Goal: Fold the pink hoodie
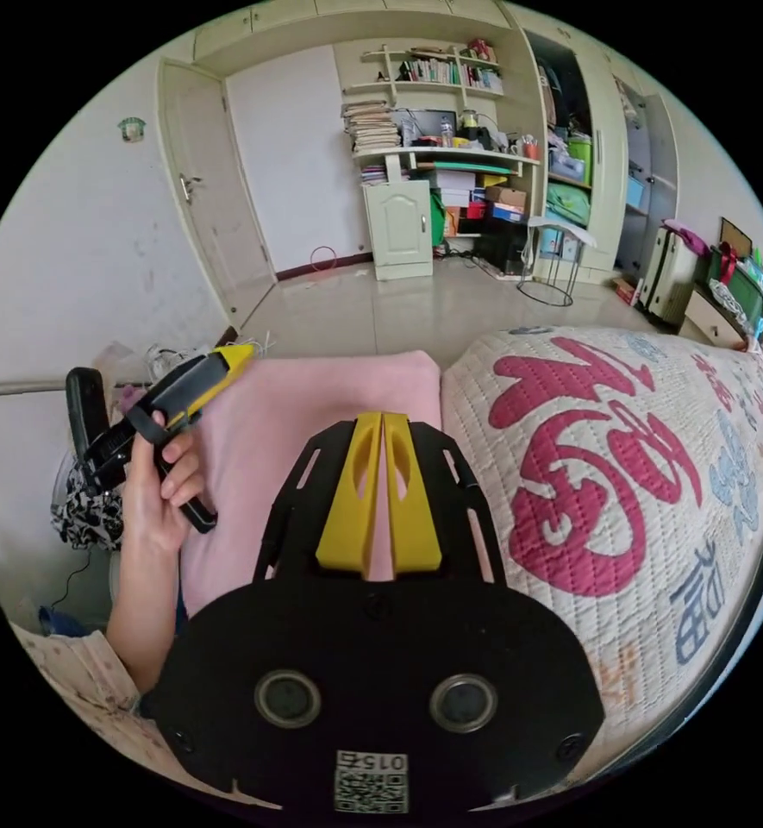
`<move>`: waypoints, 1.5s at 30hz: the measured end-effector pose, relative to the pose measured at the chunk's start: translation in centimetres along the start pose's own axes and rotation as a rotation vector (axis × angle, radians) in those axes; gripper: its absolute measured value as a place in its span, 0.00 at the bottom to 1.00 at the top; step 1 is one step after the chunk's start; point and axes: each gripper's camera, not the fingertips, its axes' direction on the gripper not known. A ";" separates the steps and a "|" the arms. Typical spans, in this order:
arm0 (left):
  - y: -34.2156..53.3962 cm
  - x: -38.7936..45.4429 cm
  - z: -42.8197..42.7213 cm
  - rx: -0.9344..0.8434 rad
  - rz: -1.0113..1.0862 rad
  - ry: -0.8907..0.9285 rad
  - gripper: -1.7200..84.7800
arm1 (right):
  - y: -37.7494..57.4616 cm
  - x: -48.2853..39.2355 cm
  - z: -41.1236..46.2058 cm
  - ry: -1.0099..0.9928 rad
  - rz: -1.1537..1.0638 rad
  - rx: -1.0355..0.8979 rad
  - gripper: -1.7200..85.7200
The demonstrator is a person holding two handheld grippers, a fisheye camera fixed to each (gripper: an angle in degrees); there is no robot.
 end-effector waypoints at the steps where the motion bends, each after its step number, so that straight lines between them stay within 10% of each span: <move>1: -0.3 -2.3 0.9 -0.014 -0.061 0.048 0.09 | 1.7 0.5 2.1 0.002 0.006 -0.015 0.02; 18: -9.1 -15.4 5.2 0.038 -0.335 0.389 0.01 | 21.7 7.2 12.5 0.187 -0.114 0.001 0.01; 37: -21.1 -8.0 -0.2 -0.202 -0.076 0.699 0.01 | 32.4 14.8 -3.1 0.195 -0.081 0.094 0.01; 41: -22.8 -6.4 -1.1 -0.264 -0.116 0.357 0.01 | 30.9 17.6 -3.9 0.173 -0.018 -0.009 0.01; 45: -25.1 -4.8 0.5 -0.286 -0.131 0.499 0.01 | 29.1 19.3 -7.8 0.198 0.093 0.095 0.01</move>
